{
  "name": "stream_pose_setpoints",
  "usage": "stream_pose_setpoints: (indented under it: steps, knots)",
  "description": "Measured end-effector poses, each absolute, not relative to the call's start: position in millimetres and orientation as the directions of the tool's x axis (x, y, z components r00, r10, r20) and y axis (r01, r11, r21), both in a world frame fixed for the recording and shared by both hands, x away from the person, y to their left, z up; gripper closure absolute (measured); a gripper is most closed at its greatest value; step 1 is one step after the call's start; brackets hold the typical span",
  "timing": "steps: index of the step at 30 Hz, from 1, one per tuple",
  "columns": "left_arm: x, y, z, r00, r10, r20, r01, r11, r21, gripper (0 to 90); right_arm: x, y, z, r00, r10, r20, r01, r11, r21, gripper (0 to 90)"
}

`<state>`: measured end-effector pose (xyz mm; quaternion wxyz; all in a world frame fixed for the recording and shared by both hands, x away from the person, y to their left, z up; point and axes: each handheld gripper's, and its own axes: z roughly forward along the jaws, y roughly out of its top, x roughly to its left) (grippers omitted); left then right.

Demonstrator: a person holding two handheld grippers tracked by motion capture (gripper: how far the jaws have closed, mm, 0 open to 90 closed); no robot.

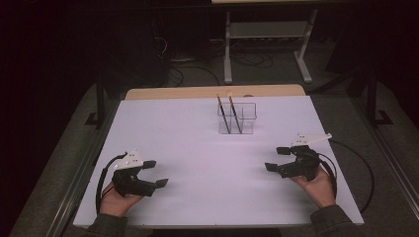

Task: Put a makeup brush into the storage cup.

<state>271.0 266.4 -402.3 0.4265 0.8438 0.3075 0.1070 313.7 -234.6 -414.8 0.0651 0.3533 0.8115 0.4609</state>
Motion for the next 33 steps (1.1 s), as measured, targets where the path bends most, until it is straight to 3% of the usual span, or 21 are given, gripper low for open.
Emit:
stream_pose_setpoints:
  steps: [33]
  knots:
    - [270.8,264.4,-405.4,0.796,0.598,-0.090,0.432,-0.458,0.777,18.8,287.7,-253.2,-423.3,-0.718,0.665,0.206,0.510,0.301,0.806,14.6]
